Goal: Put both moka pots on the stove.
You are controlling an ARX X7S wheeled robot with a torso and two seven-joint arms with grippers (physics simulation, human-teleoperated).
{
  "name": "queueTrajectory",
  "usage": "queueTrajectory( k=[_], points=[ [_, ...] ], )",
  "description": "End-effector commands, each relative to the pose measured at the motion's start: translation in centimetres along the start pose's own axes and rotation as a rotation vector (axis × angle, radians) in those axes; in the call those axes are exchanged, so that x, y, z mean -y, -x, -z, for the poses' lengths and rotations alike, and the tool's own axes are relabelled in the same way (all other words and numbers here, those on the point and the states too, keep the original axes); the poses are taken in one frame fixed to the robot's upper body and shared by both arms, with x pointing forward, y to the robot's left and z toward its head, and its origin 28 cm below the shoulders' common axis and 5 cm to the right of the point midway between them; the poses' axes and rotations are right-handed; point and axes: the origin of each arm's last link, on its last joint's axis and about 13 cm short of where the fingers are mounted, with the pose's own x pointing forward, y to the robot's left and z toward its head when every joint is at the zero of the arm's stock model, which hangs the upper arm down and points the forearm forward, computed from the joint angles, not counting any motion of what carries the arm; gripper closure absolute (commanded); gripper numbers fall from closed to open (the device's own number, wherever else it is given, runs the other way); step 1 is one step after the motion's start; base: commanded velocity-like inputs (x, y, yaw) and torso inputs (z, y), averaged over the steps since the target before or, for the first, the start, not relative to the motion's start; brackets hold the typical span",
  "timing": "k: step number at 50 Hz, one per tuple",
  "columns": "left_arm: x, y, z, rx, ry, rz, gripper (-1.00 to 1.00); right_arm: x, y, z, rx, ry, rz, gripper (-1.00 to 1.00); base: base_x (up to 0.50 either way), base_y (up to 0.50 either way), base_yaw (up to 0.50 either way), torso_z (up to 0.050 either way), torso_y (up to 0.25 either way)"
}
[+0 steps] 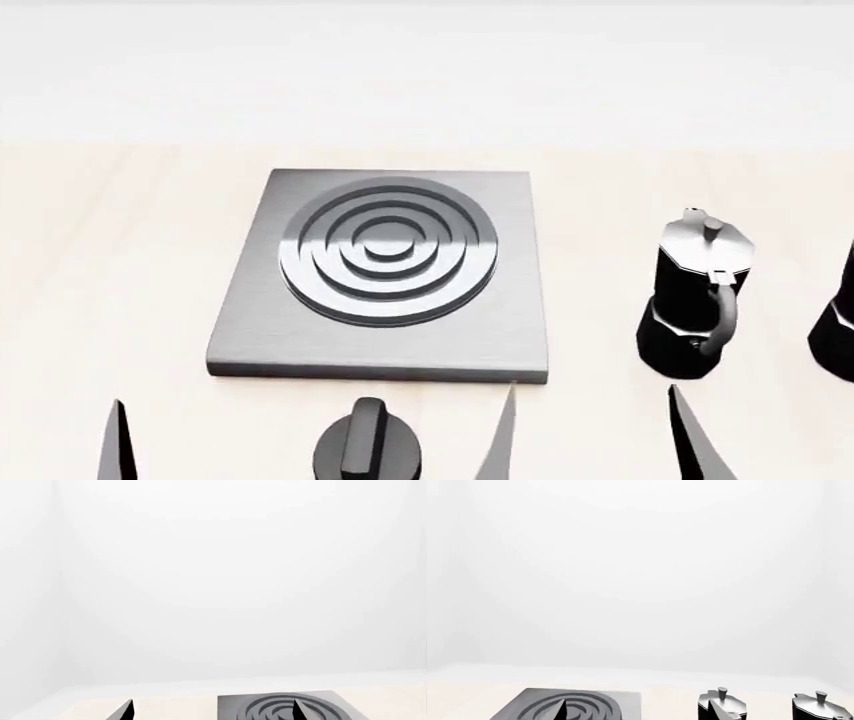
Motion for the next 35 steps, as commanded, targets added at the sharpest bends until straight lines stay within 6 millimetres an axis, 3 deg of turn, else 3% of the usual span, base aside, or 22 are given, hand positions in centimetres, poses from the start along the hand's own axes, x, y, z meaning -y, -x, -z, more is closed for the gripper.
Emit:
queueTrajectory(
  k=[1,9,17,27,35],
  points=[
    [0.0,0.0,0.0,0.001,0.001,0.0,-1.0,0.7,-1.3,-1.8,-0.03,0.082,0.012,-1.0,0.0,0.0,0.0,0.0,0.0],
    [-0.3,0.0,-0.5,0.01,0.003,-0.013,-1.0,3.1,-4.2,-3.7,-0.016,0.157,0.072,-1.0,0.0,0.0,0.0,0.0,0.0],
    [-0.5,-0.1,-0.3,0.009,0.002,-0.022,-1.0,4.9,-6.4,-3.6,-0.101,0.285,0.032,-1.0,0.0,0.0,0.0,0.0,0.0],
    [-0.7,-0.2,-0.3,0.01,0.003,-0.028,-1.0,7.8,-8.9,-4.3,-0.2,0.225,0.061,-1.0,0.0,0.0,0.0,0.0,0.0],
    [-0.7,-0.2,-0.1,0.008,0.001,-0.028,-1.0,9.6,-10.2,-3.6,-0.296,0.222,0.061,-1.0,0.0,0.0,0.0,0.0,0.0]
  ],
)
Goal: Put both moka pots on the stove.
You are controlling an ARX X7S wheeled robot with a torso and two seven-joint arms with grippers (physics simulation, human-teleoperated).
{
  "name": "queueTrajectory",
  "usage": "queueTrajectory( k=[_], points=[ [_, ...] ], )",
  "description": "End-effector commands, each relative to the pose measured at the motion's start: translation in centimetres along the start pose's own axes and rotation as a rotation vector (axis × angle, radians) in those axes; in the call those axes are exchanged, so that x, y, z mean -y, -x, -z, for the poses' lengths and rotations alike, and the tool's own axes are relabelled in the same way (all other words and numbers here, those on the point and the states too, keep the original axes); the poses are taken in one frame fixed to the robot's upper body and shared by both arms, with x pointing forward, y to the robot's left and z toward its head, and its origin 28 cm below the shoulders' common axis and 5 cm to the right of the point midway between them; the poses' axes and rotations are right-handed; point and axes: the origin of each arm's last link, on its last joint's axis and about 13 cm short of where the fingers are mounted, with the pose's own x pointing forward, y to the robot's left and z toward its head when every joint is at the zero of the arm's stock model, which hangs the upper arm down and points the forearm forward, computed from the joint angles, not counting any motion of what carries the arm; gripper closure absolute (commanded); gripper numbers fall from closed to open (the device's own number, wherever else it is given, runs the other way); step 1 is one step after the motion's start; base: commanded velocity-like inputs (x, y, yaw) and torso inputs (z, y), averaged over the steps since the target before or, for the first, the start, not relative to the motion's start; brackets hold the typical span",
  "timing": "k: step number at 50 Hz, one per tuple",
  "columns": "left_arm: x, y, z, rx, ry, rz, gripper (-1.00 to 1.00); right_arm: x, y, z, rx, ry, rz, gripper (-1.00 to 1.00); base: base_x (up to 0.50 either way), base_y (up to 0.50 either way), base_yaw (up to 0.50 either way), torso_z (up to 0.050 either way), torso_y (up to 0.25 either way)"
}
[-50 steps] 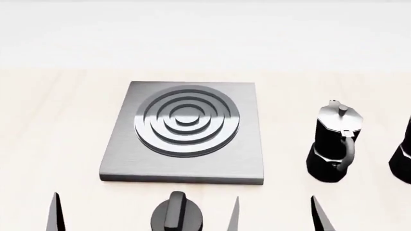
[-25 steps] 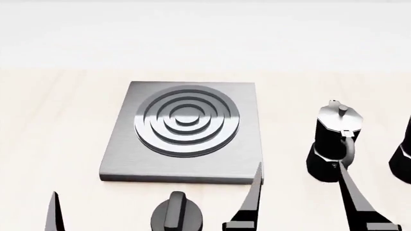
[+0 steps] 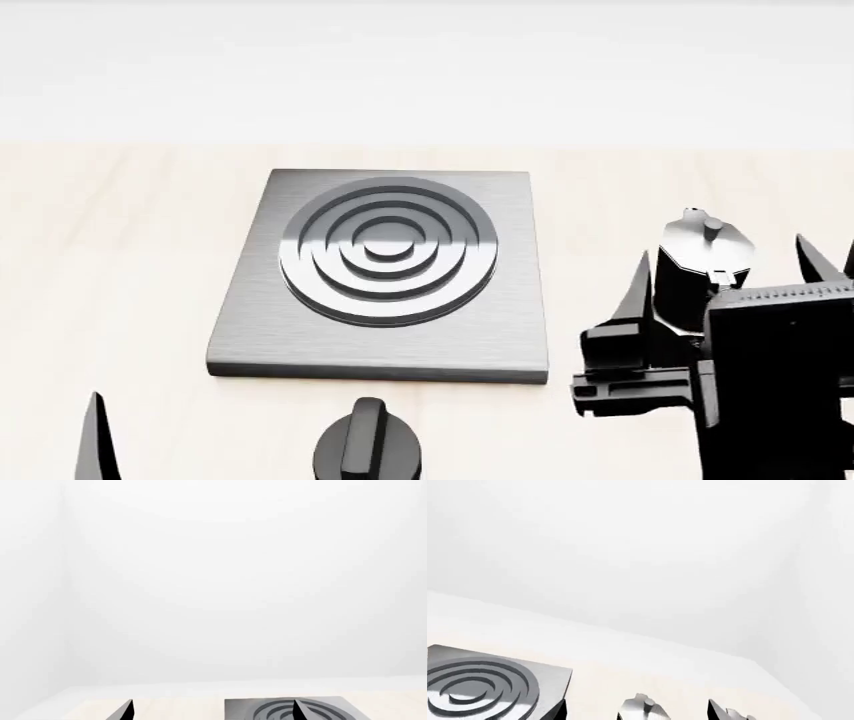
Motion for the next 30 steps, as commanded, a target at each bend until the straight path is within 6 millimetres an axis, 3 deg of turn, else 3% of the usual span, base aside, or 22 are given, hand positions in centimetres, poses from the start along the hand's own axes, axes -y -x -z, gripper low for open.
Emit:
queueTrajectory(
  k=[1,12,30],
  points=[
    [-0.1,0.0,0.1,-0.001,-0.001,-0.004,-1.0,2.7,-2.2,0.1,-0.117,-0.02,-0.002,-1.0,0.0,0.0,0.0,0.0,0.0],
    [0.0,0.0,0.1,0.0,-0.001,-0.002,-1.0,4.8,-4.5,1.2,-0.273,-0.078,-0.039,-1.0,0.0,0.0,0.0,0.0,0.0],
    [0.1,0.0,0.1,0.002,-0.003,-0.007,-1.0,4.9,-5.5,2.3,-0.364,-0.095,-0.09,-1.0,0.0,0.0,0.0,0.0,0.0]
  ],
)
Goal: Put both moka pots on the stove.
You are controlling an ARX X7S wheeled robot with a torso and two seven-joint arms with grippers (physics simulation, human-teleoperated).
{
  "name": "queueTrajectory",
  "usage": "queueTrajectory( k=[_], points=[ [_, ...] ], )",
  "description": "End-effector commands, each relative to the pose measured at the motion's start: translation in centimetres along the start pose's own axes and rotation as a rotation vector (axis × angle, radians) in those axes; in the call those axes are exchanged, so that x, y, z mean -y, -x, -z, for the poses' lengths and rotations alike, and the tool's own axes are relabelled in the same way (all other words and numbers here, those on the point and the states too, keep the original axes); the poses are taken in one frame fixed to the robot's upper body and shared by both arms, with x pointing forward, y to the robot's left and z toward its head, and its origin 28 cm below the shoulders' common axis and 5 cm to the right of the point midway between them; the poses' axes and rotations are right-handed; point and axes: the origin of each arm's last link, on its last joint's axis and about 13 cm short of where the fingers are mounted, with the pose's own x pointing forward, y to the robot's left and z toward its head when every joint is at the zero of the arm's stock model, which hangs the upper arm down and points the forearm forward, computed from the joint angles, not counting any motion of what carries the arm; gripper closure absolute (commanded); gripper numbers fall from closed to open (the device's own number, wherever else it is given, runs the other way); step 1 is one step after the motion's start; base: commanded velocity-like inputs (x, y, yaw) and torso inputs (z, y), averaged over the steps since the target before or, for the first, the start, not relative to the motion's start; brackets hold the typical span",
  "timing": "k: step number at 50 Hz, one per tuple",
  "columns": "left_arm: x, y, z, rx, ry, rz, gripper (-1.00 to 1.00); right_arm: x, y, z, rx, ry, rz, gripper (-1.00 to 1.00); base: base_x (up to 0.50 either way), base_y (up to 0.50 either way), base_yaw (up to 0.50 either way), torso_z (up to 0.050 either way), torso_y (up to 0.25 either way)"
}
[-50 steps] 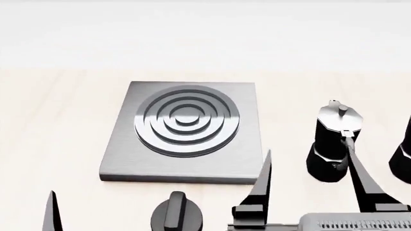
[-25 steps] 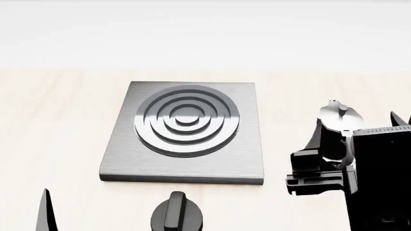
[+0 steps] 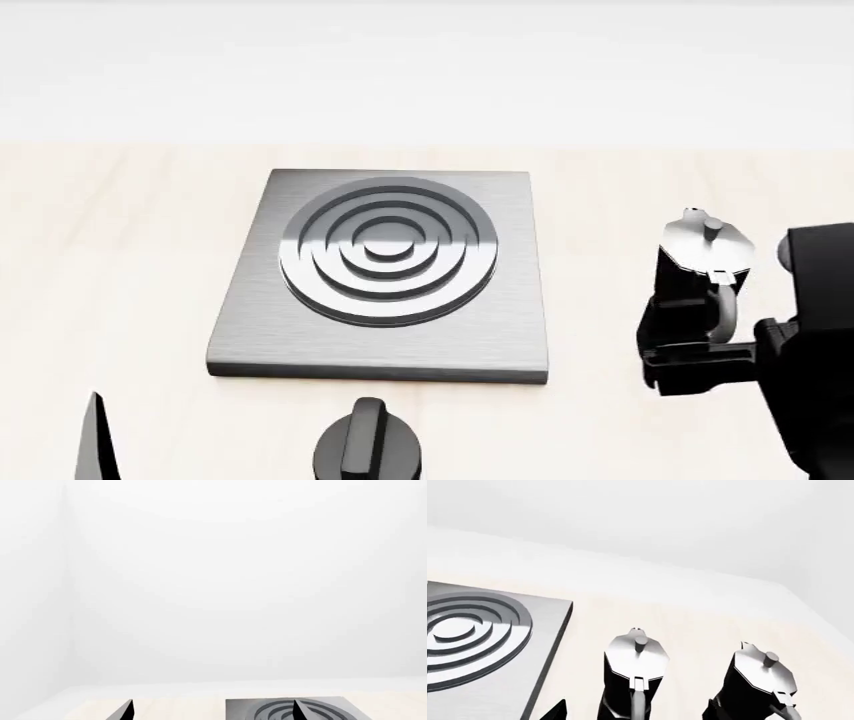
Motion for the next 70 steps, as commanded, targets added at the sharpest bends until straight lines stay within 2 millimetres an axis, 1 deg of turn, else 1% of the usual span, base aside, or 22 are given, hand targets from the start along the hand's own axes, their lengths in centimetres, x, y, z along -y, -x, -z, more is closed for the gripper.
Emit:
queueTrajectory(
  k=[1,14,23,30,32,38,61,70],
  points=[
    [0.0,0.0,0.0,0.0,-0.002,-0.003,-1.0,0.6,-1.1,0.5,-0.06,-0.017,-0.006,-1.0,0.0,0.0,0.0,0.0,0.0],
    [0.1,-0.1,0.1,-0.002,-0.003,0.0,-1.0,0.9,-2.8,1.5,-0.095,-0.038,-0.006,-1.0,0.0,0.0,0.0,0.0,0.0],
    [0.2,0.0,0.2,-0.008,-0.005,0.004,-1.0,0.9,-3.5,1.3,-0.1,-0.037,-0.007,-1.0,0.0,0.0,0.0,0.0,0.0],
    [0.1,0.0,0.2,-0.008,-0.006,0.003,-1.0,0.6,-4.5,1.9,-0.124,-0.034,-0.014,-1.0,0.0,0.0,0.0,0.0,0.0],
    [0.1,0.0,0.2,-0.008,-0.005,0.003,-1.0,0.5,-4.9,2.4,-0.134,-0.031,-0.012,-1.0,0.0,0.0,0.0,0.0,0.0],
    [0.1,0.0,0.3,-0.01,-0.004,0.003,-1.0,0.4,-5.2,2.5,-0.145,-0.028,-0.017,-1.0,0.0,0.0,0.0,0.0,0.0],
    [0.2,-0.1,0.3,-0.01,-0.005,0.004,-1.0,0.5,-7.0,4.7,-0.206,-0.043,-0.01,-1.0,0.0,0.0,0.0,0.0,0.0],
    [0.3,-0.1,0.4,-0.012,-0.006,0.007,-1.0,0.5,-7.5,5.0,-0.214,-0.051,-0.007,-1.0,0.0,0.0,0.0,0.0,0.0]
  ],
)
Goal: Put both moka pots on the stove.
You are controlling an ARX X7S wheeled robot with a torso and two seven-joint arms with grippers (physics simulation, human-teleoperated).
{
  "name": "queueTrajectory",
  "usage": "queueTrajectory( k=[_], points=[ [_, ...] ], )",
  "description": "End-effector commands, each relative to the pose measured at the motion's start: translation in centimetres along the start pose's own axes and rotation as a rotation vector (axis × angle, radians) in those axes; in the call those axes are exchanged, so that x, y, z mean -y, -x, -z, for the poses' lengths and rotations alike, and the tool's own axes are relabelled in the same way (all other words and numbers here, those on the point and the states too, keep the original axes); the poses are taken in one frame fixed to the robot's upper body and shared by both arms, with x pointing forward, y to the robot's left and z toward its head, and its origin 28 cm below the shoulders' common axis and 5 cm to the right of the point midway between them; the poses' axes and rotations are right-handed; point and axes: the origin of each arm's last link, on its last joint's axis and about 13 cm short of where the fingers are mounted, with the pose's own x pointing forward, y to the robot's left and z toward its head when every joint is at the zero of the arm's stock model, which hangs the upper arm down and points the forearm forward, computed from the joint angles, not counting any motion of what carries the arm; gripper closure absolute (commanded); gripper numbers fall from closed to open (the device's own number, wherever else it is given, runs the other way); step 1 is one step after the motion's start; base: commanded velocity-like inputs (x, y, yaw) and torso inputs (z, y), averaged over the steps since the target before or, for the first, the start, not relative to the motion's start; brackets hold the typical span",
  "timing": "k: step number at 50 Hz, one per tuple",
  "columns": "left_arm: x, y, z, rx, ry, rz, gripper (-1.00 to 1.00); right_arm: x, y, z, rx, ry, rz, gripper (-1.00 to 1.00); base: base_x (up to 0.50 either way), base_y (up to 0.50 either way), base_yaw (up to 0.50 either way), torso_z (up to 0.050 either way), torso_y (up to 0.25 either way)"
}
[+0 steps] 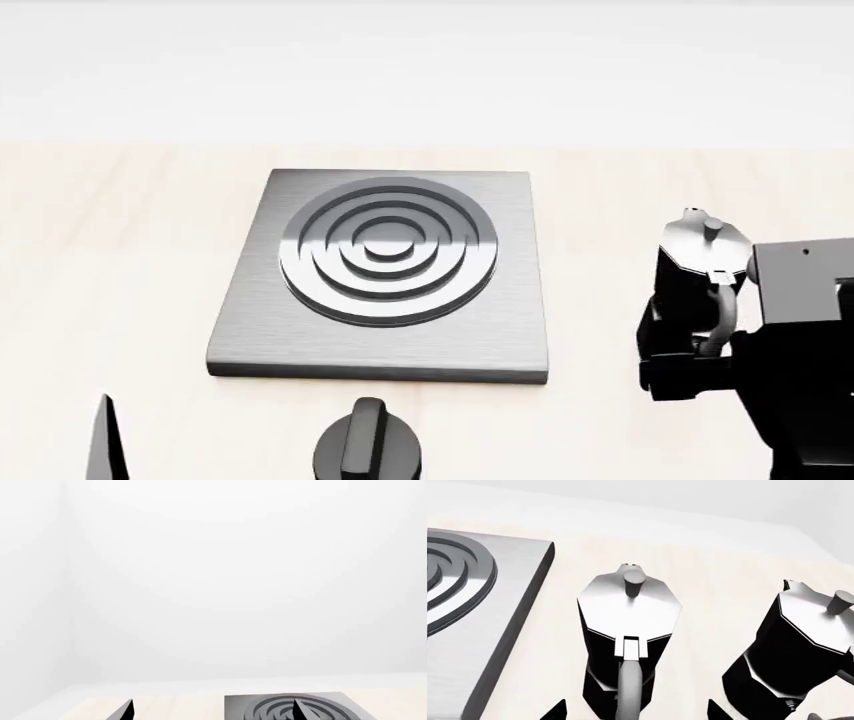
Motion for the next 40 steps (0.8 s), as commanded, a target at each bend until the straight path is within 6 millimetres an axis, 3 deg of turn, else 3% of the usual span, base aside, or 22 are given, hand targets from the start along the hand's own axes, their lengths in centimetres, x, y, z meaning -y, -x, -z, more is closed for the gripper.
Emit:
queueTrajectory(
  k=[1,40],
  points=[
    [0.1,0.0,0.1,-0.002,0.0,0.002,-1.0,0.0,-0.8,0.4,-0.017,-0.009,0.002,-1.0,0.0,0.0,0.0,0.0,0.0],
    [0.1,0.0,0.2,-0.009,0.001,0.005,-1.0,-0.5,-2.6,1.2,-0.025,-0.039,-0.004,-1.0,0.0,0.0,0.0,0.0,0.0]
  ],
)
